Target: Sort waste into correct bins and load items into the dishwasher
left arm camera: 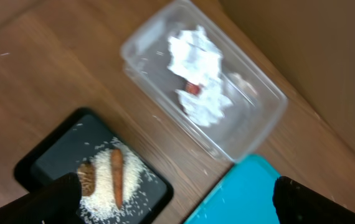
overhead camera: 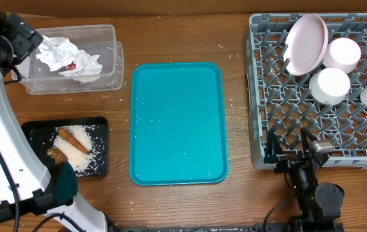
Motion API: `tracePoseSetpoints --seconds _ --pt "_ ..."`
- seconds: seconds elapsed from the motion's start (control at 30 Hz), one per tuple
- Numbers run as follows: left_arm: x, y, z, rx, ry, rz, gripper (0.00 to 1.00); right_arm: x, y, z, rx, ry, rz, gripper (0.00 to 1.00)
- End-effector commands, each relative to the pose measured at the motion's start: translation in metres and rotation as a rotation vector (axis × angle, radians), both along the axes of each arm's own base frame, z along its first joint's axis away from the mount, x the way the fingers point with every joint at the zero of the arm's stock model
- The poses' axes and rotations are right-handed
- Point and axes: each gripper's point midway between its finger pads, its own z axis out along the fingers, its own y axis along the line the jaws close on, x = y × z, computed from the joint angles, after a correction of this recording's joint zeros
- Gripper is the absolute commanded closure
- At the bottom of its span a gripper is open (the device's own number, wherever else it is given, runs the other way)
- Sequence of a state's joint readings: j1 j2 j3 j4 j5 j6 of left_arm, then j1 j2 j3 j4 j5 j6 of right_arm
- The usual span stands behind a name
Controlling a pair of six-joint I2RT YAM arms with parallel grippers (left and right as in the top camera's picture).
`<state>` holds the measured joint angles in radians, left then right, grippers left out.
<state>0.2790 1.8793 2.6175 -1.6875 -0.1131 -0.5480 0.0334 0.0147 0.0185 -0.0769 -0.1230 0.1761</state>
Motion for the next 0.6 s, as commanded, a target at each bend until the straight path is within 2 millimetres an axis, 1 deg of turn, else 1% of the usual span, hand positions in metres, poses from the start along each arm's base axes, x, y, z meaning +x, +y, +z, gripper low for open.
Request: tracePoseSetpoints --seconds 0.0,0.03,0.17,0.3,0.37,0.5,0.57 --pt "-0.003 -0.046 0.019 -0.012 -0.054 -0.289 0.00 0.000 -0.002 -0.002 0.002 -0.004 -0.010 0.00" --pt "-0.002 -0.062 0.022 -0.017 -0.065 -0.374 0.00 0.000 -0.002 -0.002 0.002 -0.004 -0.010 0.00" --pt "0.001 -0.084 0.022 0.059 -0.048 -0.536 0.00 0.000 -0.002 -0.002 0.002 -0.004 -0.010 0.00" --pt "0.000 -0.103 0.012 0.078 -0.008 -0.634 0.00 0.000 -0.002 -0.002 0.002 -0.004 -0.010 0.00" --pt "-0.004 -0.106 0.004 0.074 0.026 -0.647 0.00 0.000 -0.002 -0.002 0.002 -0.004 -0.010 0.00" --pt "-0.022 -0.103 -0.022 0.060 0.122 -0.635 0.00 0.000 -0.002 -0.002 0.002 -0.004 -0.010 0.00" --pt "-0.028 -0.103 -0.034 0.057 0.141 -0.632 0.00 0.000 -0.002 -0.002 0.002 -0.004 -0.010 0.00"
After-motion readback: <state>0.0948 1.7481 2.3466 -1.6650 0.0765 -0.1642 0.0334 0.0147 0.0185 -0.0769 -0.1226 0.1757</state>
